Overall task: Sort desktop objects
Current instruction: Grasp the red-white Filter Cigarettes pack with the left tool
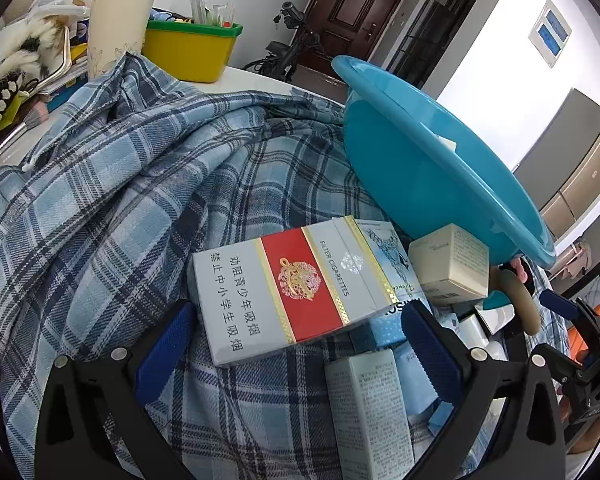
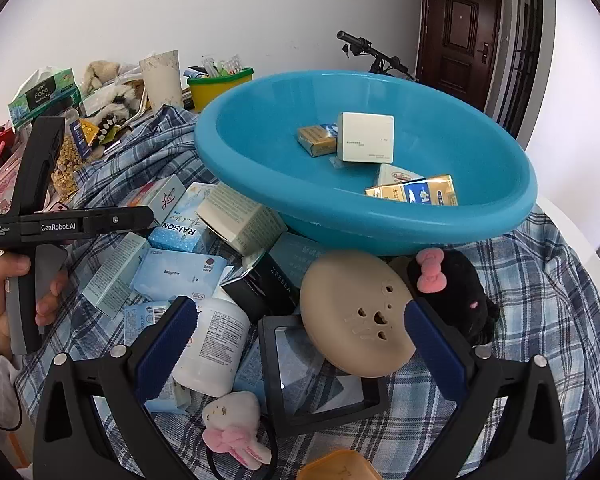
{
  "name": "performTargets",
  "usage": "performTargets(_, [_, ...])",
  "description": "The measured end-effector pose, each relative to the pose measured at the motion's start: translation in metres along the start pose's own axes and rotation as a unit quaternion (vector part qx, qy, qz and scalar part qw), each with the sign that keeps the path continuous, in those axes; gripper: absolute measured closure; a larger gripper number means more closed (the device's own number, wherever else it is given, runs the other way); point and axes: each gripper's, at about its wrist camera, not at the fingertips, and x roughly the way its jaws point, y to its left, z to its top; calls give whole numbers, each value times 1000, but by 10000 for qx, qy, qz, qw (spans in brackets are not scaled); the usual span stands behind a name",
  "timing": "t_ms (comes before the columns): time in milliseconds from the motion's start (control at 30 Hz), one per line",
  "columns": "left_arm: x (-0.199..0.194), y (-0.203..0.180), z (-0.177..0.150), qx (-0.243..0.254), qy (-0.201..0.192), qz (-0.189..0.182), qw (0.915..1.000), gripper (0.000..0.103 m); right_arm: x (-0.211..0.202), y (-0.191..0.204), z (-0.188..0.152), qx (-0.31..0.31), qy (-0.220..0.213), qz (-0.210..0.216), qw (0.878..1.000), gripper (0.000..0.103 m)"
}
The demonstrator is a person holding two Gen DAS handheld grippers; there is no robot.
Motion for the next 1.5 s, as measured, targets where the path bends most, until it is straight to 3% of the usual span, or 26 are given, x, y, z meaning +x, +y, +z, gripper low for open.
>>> performTargets(167, [3, -4, 0, 82, -14, 111, 9999, 1, 0, 3, -2, -5, 1, 28, 10000, 0])
performTargets(233, [3, -6, 0, 137, -31, 199, 9997, 6, 2, 4, -3, -14, 28, 25, 10000, 0])
performTargets(433, [-6, 1, 3, 1, -131, 72, 9999, 12, 2, 4, -5, 3, 38, 27, 10000, 0])
performTargets(467, [-9, 1, 3, 3, -169, 70, 9998, 29, 2, 4, -5, 11, 33, 17, 10000, 0])
performTargets(533, [-12, 0, 4, 63, -167, 173, 9997, 54, 2, 2, -6, 40, 22, 12, 10000, 0])
performTargets(667, [-1, 1, 4, 156, 12, 475, 9987, 49, 2, 3, -6, 24, 35, 6, 10000, 0])
performTargets(700, [2, 2, 5, 108, 54, 419, 9990, 42, 2, 4, -6, 11, 26, 7, 10000, 0])
performTargets(767, [-1, 3, 7, -9, -10, 239, 9997, 5, 3, 4, -6, 2, 41, 8, 10000, 0])
performTargets(800, [-4, 2, 9, -44, -64, 199, 9998, 0, 3, 4, -6, -1, 51, 0, 10000, 0])
performTargets(1067, [-12, -16, 42, 171, -257, 333, 9990, 0, 5, 5, -8, -38, 79, 2, 10000, 0])
performTargets(1167, [-14, -20, 61, 870, -273, 346, 9952, 0, 4, 5, -8, -30, 73, -3, 10000, 0])
performTargets(1233, [-13, -24, 70, 1523, -121, 340, 9877, 0, 4, 5, -9, -25, 71, 17, 10000, 0])
performTargets(1333, [-12, -30, 79, 2564, -66, 340, 9660, 0, 4, 6, -9, -46, 79, 28, 10000, 0])
performTargets(1500, [-1, -31, 75, 3021, 465, -167, 9520, 0, 3, 7, -9, -58, 69, 24, 10000, 0])
